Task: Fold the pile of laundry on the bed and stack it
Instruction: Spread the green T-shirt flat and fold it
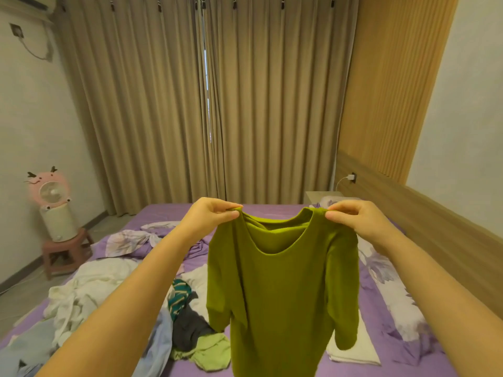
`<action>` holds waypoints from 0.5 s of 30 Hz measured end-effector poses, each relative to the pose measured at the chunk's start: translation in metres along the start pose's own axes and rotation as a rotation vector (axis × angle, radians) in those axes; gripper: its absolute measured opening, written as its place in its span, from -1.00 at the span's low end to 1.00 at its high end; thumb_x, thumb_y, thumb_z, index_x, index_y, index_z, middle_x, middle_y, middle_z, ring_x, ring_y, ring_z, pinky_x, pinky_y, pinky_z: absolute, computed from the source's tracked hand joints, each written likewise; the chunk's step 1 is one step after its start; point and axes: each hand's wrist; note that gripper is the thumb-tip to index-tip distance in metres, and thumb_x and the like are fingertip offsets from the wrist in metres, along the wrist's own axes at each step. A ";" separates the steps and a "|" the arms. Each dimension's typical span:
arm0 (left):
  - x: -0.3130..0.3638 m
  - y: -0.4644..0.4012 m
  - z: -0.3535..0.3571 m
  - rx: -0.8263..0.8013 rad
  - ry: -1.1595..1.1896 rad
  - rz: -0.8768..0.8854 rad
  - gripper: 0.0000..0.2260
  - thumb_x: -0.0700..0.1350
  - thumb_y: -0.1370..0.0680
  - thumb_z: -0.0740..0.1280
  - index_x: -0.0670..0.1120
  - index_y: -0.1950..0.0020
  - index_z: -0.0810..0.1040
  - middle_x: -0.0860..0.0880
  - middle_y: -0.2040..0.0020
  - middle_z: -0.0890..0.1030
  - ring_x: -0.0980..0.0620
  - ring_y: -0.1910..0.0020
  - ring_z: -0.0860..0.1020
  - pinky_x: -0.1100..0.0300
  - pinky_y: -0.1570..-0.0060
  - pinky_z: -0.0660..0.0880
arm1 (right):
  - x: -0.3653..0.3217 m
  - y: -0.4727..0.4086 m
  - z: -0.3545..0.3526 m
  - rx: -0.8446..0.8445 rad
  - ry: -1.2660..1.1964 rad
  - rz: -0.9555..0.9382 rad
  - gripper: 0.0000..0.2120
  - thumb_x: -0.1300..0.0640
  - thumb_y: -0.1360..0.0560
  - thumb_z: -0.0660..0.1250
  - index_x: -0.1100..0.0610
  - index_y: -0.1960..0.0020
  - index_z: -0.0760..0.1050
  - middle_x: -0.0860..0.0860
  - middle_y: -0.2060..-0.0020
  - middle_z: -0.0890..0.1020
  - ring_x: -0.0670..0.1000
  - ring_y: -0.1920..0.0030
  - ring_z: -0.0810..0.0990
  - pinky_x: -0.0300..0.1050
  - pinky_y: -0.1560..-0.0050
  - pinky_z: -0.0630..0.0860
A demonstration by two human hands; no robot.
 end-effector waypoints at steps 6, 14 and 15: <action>0.006 0.001 -0.005 0.024 0.005 -0.003 -0.85 -0.11 -0.56 0.34 0.11 -0.04 0.64 0.20 0.16 0.68 0.37 0.05 0.56 0.08 0.06 0.57 | 0.008 0.001 0.002 0.004 -0.071 -0.070 -0.89 0.18 -0.57 0.28 0.01 0.10 0.52 0.00 0.22 0.58 -0.11 0.21 0.53 -0.21 0.15 0.45; -0.001 0.016 0.011 0.111 -0.261 0.023 -0.86 0.03 -0.64 0.16 0.17 -0.03 0.51 0.23 0.09 0.54 0.23 0.09 0.49 0.32 0.21 0.39 | 0.025 -0.001 0.017 0.161 -0.123 -0.082 -0.85 0.11 -0.60 0.22 -0.09 0.10 0.47 -0.04 0.16 0.56 0.00 0.13 0.54 -0.10 0.16 0.46; -0.003 0.021 0.013 0.130 -0.271 0.020 -0.86 0.03 -0.64 0.17 0.15 -0.04 0.52 0.23 0.09 0.54 0.23 0.09 0.49 0.31 0.20 0.38 | 0.029 -0.002 0.019 0.173 -0.082 -0.094 -0.86 0.10 -0.60 0.22 -0.09 0.10 0.46 -0.07 0.15 0.55 -0.02 0.11 0.53 -0.12 0.16 0.43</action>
Point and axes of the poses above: each hand's wrist, its own y-axis away from the middle knuckle, its own z-axis out of the palm, x = y × z
